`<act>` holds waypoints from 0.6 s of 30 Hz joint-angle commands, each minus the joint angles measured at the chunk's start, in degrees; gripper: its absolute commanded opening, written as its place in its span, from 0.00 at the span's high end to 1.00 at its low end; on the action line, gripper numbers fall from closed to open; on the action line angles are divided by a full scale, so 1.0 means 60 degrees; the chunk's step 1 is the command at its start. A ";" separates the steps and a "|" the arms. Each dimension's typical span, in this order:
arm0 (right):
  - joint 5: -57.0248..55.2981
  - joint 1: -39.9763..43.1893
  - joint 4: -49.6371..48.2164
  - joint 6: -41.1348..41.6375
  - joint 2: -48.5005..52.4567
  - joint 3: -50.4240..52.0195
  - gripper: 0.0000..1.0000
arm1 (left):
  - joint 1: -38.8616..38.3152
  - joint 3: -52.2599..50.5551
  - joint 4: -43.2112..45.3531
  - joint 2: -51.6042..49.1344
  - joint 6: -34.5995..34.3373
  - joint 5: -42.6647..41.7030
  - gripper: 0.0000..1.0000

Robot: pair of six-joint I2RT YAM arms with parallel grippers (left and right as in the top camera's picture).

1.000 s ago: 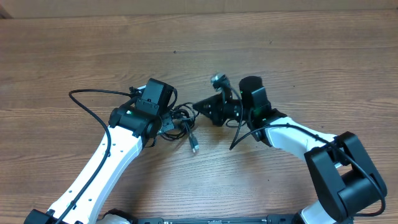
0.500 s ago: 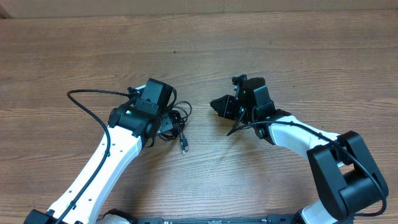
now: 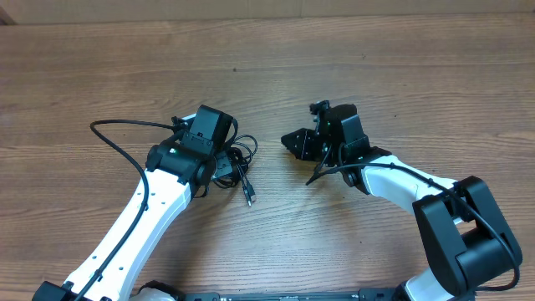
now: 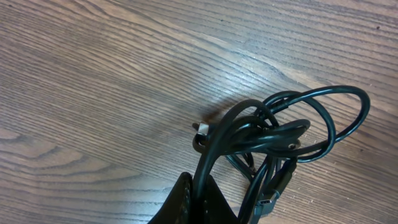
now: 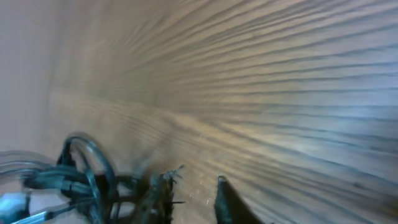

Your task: Untangle cables

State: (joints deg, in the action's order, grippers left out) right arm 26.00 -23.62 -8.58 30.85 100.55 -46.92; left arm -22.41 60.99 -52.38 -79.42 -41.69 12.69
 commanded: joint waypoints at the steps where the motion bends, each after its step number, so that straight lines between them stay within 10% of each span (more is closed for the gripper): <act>1: 0.0984 0.0011 -0.0007 -0.0812 -0.0102 -0.0051 0.69 | 0.0044 -0.0036 0.0098 0.0004 -0.0124 0.0240 0.96; 8: 0.2535 -0.0040 -0.0091 -0.2667 -0.0102 -0.0051 0.67 | 0.0040 -0.0058 0.0357 0.0004 0.0907 0.0160 0.95; 18: 0.2652 -0.0131 -0.0142 -0.4499 -0.0102 -0.0051 0.67 | 0.0040 -0.0087 0.1206 0.0004 0.7067 -0.2393 0.96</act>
State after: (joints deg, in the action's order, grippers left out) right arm 40.71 -24.10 -8.99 8.84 100.55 -46.92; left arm -22.41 60.99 -45.78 -79.42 -14.72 6.35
